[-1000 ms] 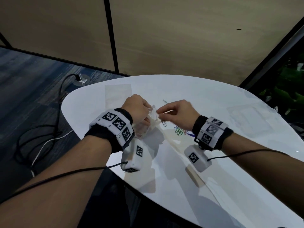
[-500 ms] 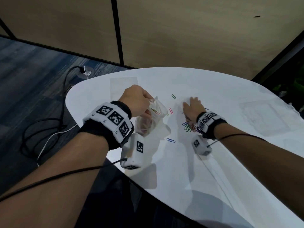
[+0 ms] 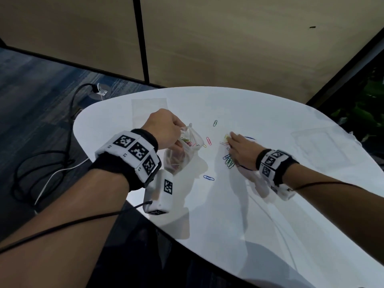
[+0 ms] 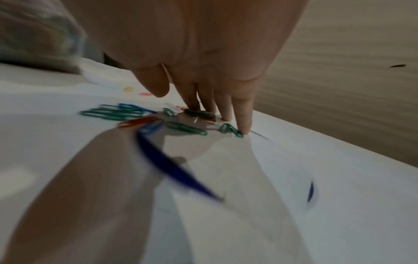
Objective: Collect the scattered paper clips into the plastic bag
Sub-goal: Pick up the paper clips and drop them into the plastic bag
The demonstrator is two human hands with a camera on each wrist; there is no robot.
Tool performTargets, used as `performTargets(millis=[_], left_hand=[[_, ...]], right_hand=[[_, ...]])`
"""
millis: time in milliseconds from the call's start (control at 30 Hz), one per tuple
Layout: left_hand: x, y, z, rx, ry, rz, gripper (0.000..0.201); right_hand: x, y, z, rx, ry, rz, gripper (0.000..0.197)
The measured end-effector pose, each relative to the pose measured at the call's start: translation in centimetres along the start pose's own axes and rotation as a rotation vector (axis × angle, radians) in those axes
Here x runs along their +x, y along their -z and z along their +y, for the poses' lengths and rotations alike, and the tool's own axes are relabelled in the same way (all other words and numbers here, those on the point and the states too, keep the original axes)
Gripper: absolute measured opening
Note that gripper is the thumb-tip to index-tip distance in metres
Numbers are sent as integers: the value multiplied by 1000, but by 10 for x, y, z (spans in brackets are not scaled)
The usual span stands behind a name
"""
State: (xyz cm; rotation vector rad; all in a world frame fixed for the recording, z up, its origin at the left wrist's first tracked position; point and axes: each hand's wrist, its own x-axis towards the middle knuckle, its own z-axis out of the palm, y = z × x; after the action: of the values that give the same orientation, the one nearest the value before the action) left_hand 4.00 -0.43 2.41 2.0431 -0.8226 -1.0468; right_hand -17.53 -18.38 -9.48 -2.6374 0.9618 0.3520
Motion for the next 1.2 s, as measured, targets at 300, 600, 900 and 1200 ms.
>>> performTargets(millis=[300, 600, 900, 1200], left_hand=[[-4, -4, 2, 17, -4, -10, 28], [-2, -7, 3, 34, -10, -38, 32], [2, -11, 1, 32, -17, -33, 30], [0, 0, -7, 13, -8, 11, 30]], right_hand=[[-28, -21, -6, -215, 232, 88, 30], [-10, 25, -19, 324, -224, 242, 9], [-31, 71, -108, 1452, -37, 140, 12], [3, 84, -87, 997, -12, 312, 14]])
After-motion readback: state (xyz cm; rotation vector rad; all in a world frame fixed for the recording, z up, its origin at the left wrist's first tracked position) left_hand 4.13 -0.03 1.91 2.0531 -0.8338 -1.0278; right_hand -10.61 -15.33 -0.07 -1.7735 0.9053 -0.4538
